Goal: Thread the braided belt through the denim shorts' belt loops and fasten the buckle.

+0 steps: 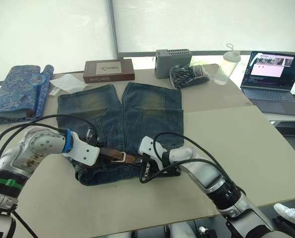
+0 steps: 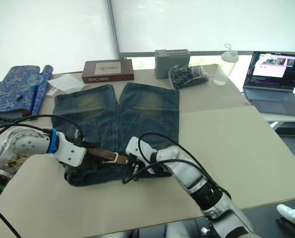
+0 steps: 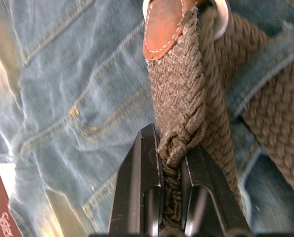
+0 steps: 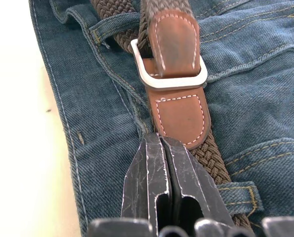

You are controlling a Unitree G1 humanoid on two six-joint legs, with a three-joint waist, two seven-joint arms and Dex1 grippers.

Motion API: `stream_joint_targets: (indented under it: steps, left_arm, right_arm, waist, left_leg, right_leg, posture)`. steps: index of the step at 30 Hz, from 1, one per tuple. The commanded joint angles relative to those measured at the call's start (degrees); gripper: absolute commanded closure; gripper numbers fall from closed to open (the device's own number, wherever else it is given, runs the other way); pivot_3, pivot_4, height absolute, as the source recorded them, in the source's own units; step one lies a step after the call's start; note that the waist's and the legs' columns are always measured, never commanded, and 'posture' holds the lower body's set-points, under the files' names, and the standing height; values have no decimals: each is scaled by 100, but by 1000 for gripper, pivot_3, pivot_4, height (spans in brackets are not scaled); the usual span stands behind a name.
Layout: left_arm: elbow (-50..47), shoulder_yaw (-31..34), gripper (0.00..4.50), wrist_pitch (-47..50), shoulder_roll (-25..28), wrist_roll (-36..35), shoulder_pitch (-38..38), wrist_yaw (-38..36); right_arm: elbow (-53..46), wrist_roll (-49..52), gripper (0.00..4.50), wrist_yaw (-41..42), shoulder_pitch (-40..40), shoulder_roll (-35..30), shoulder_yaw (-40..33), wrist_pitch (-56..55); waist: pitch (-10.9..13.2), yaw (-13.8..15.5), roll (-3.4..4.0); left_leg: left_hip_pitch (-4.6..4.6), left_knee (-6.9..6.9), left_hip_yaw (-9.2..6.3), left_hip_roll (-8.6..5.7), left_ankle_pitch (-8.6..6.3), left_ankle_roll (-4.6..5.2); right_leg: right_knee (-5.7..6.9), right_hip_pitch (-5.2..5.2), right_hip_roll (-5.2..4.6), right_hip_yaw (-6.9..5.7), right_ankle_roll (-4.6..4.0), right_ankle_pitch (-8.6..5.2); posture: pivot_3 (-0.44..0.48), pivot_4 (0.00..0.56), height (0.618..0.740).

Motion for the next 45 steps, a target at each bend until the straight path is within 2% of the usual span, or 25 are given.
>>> stream_joint_targets:
  steps: [1, 14, 24, 31, 36, 45]
  left_arm:
    - [-21, -29, 4500, -169, -8, -99, -110, -41]
    - [-48, -21, 4500, -78, -223, -335, 48, -91]
    - [-224, 4, 4500, 102, -325, -291, 301, 47]
    - [-259, 17, 4500, 198, -358, -255, 336, 112]
    - [-291, 6, 4500, 256, -391, -251, 323, 127]
    - [-403, 26, 4500, 390, -421, -281, 388, 134]
  right_arm:
    - [-224, 105, 4483, -50, -16, 109, -171, 73]
    - [-176, 380, 4483, -122, -155, 469, -420, 354]
    - [-46, 122, 4483, -246, -184, 332, -141, 424]
    - [-273, 83, 4483, -70, -204, -69, -104, 451]
    - [-108, 27, 4483, -139, -222, 157, 42, 361]
    - [-170, 355, 4483, -95, -213, 564, -431, 460]
  waist:
    - [0, 2, 0]
    - [0, 16, 0]
    - [0, 29, 0]
    - [0, 43, 0]
    - [0, 19, 0]
    - [0, 18, 0]
  left_leg:
    - [0, 0, 0, 0, 0, 0]
    - [-1, 2, -1, -6, 0, 1]
    - [2, 5, -3, -9, 0, 1]
    - [1, 8, -3, -13, 0, 2]
    - [3, 6, -3, -8, 0, 2]
    - [4, 6, -3, -8, 0, 1]
  right_leg:
    - [0, 0, 0, 0, 0, 0]
    - [3, 0, -4, -1, 1, 0]
    - [6, 3, -6, -1, 2, 0]
    - [4, 6, -11, -1, 4, 0]
    - [6, 4, -4, -1, 4, 0]
    - [7, 3, -5, 0, 4, 0]
  posture:
    - [0, 150, 740]
    - [0, 150, 740]
    - [0, 150, 740]
    - [0, 150, 740]
    - [0, 150, 740]
    - [0, 150, 740]
